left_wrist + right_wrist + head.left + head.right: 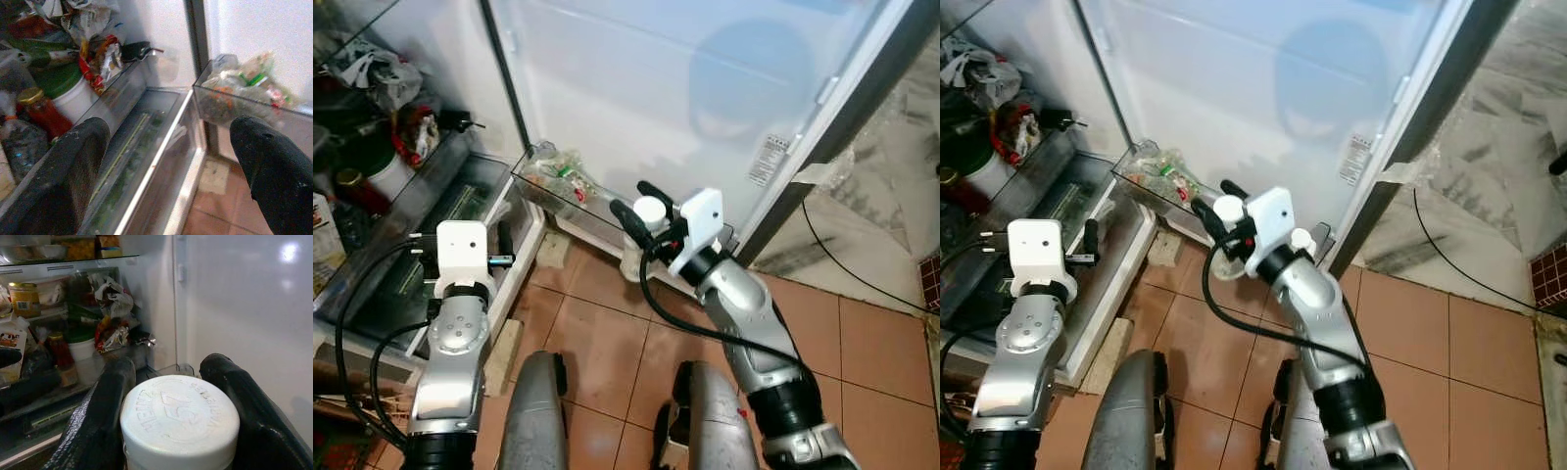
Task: Restocking fridge
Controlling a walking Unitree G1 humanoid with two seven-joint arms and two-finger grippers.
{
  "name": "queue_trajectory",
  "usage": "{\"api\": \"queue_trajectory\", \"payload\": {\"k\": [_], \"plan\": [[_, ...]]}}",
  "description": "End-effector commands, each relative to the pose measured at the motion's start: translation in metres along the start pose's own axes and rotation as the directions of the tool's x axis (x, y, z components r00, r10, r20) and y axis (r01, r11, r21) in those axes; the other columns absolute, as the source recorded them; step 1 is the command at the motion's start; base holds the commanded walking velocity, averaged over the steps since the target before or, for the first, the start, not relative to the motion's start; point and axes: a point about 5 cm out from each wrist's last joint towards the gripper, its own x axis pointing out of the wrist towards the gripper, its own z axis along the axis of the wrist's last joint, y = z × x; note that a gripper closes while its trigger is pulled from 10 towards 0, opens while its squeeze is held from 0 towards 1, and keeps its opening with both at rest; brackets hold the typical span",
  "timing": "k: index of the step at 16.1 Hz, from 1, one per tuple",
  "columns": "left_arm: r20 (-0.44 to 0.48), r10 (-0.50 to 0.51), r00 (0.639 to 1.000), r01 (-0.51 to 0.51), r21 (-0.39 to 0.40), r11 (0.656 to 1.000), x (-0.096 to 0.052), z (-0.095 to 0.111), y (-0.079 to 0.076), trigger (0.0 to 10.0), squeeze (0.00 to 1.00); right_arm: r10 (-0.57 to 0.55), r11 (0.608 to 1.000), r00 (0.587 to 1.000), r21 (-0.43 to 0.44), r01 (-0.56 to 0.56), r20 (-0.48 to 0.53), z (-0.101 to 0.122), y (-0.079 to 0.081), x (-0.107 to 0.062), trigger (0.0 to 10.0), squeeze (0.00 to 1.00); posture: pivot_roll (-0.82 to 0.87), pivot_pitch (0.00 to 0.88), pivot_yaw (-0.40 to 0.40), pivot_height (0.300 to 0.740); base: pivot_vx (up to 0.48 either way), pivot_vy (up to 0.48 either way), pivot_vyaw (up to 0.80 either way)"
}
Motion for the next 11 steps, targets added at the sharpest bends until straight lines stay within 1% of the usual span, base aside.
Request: {"api": "queue_trajectory", "payload": {"k": [1,2,3,5,6,8,9,10,11], "plan": [[-0.016,0.019,1.000,-0.019,0.016,1.000,0.000,-0.001,0.000,10.0,0.00,0.018,1.000,0.999,-0.010,-0.018,0.050,0.009,0.000,0.010,10.0,0.00,0.09,0.194,-0.019,0.631,0.000,0.000,0.00],[-0.016,0.033,0.999,-0.032,0.027,0.999,-0.001,-0.001,0.001,10.0,0.00,0.032,0.999,0.998,-0.001,-0.032,0.062,0.010,0.003,0.019,10.0,0.00,0.09,0.201,-0.021,0.631,0.000,0.000,0.00],[-0.003,0.066,0.998,-0.065,0.065,0.996,-0.003,0.001,0.009,10.0,0.00,0.052,0.999,0.995,0.010,-0.053,0.080,0.012,0.008,0.034,10.0,0.00,0.11,0.212,-0.031,0.631,0.000,0.000,0.00],[0.002,0.081,0.997,-0.081,0.107,0.991,-0.005,0.000,0.016,10.0,0.00,0.051,0.998,0.995,0.029,-0.054,0.089,0.013,0.010,0.045,10.0,0.00,0.12,0.220,-0.036,0.631,0.000,0.000,0.00],[-0.027,0.076,0.997,-0.073,0.120,0.990,-0.012,-0.007,0.026,10.0,0.00,0.031,0.999,0.996,0.025,-0.033,0.083,0.014,0.010,0.055,10.0,0.00,0.13,0.229,-0.041,0.631,0.000,0.000,0.00],[-0.068,0.043,0.997,-0.036,0.098,0.995,-0.025,-0.017,0.035,10.0,0.00,-0.051,0.998,0.997,0.033,0.049,0.056,0.010,0.000,0.062,10.0,0.00,0.15,0.242,-0.050,0.631,0.000,0.000,0.00],[-0.074,0.032,0.997,-0.025,0.096,0.995,-0.029,-0.019,0.036,10.0,0.00,-0.079,0.997,0.996,0.003,0.079,0.039,0.009,-0.005,0.062,10.0,0.00,0.17,0.249,-0.054,0.631,0.000,0.000,0.00],[-0.080,0.031,0.996,-0.023,0.096,0.995,-0.031,-0.020,0.037,10.0,0.00,-0.099,0.995,0.995,-0.008,0.099,0.034,0.008,-0.008,0.062,10.0,0.00,0.17,0.251,-0.056,0.631,0.000,0.000,0.00],[-0.094,0.015,0.995,-0.008,0.081,0.997,-0.036,-0.022,0.038,10.0,0.00,-0.167,0.985,0.986,-0.041,0.167,0.013,0.005,-0.020,0.061,10.0,0.00,0.20,0.261,-0.062,0.631,0.000,0.000,0.00]]}}
